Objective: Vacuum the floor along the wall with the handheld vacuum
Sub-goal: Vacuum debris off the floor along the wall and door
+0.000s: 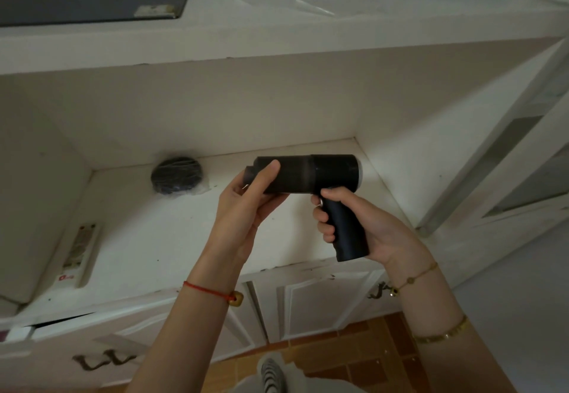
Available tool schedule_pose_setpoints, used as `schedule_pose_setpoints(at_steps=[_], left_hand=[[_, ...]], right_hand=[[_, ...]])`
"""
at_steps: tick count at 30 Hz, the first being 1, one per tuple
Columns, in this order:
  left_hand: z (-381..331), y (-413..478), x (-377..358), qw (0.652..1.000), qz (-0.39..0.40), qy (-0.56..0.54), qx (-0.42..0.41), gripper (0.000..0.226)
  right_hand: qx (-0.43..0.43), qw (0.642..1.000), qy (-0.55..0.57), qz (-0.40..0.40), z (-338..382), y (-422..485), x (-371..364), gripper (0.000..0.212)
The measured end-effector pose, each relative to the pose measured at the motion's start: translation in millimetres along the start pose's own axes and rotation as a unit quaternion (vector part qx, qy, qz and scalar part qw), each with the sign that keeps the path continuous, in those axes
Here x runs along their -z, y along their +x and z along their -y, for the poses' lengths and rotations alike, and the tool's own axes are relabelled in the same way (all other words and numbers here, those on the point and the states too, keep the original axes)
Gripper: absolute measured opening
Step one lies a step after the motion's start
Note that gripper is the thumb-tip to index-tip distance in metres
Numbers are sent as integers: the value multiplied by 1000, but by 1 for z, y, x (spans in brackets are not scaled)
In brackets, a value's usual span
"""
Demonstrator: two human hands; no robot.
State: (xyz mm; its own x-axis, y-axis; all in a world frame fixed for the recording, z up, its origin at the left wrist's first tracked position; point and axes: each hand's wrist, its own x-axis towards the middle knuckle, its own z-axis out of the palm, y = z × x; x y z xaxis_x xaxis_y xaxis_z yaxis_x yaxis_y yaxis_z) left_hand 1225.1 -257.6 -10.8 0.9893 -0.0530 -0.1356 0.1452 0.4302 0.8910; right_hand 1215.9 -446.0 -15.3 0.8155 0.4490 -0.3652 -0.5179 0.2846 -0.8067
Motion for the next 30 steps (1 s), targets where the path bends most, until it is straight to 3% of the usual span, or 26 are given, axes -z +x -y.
schedule_pose_setpoints(at_steps=[11,30], left_hand=[[6,1,-12,999,31,4,31,31],[93,-35,-130,948,249,53,190,36]], right_hand=[[21,999,26,-26,-9,-15,8,15],[125,960,147,-202,-74,-165,80,12]])
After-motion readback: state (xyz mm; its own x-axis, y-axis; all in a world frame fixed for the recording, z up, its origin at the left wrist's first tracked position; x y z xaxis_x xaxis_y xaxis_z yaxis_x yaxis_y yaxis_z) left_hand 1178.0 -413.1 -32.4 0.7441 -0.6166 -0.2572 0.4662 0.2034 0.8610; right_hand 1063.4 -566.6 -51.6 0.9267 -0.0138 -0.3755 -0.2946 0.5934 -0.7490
